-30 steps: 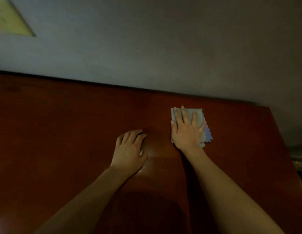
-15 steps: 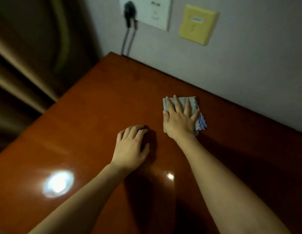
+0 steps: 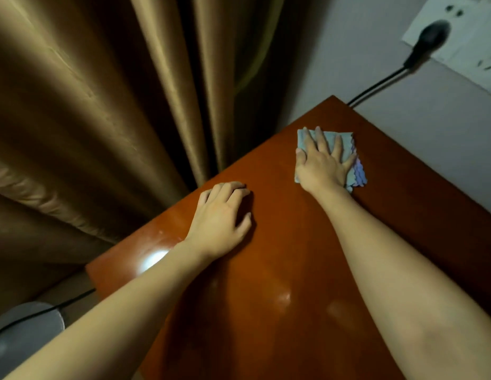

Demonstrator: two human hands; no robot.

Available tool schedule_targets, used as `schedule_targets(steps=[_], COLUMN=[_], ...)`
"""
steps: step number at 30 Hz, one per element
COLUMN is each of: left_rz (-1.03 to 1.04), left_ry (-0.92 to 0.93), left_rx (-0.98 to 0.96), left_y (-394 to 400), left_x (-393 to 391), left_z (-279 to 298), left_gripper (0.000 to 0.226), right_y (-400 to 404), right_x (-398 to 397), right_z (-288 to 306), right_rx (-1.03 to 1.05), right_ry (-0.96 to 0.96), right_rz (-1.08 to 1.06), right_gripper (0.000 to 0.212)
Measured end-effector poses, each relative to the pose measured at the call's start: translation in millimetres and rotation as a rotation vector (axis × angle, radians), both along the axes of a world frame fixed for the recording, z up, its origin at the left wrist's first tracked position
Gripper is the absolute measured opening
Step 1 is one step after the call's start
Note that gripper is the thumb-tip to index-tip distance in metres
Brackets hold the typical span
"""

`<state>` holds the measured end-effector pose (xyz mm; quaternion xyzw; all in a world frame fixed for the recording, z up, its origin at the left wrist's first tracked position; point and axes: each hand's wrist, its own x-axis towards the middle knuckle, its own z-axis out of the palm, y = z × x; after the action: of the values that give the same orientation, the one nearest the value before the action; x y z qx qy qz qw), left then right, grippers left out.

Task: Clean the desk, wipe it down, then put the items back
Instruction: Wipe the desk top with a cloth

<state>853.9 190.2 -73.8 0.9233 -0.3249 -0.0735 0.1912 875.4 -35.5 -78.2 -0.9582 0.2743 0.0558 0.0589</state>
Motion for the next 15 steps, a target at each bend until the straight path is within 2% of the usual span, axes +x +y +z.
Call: schedule_targets(steps=[8, 15], left_rz=[0.091, 0.171], left_ry=[-0.015, -0.038], left_rx=[-0.058, -0.006], left_y=[38.6, 30.8], left_x=[16.6, -2.5], left_z=[-5.2, -0.4], left_gripper=[0.051, 0.053], right_y=[32.5, 77.5], right_x=[50.4, 33.7], right_z=[-0.8, 0.2], right_rx=[0.003, 0.036], right_ry=[0.000, -0.023], right_rz=[0.115, 0.296], right_gripper=[0.050, 0.047])
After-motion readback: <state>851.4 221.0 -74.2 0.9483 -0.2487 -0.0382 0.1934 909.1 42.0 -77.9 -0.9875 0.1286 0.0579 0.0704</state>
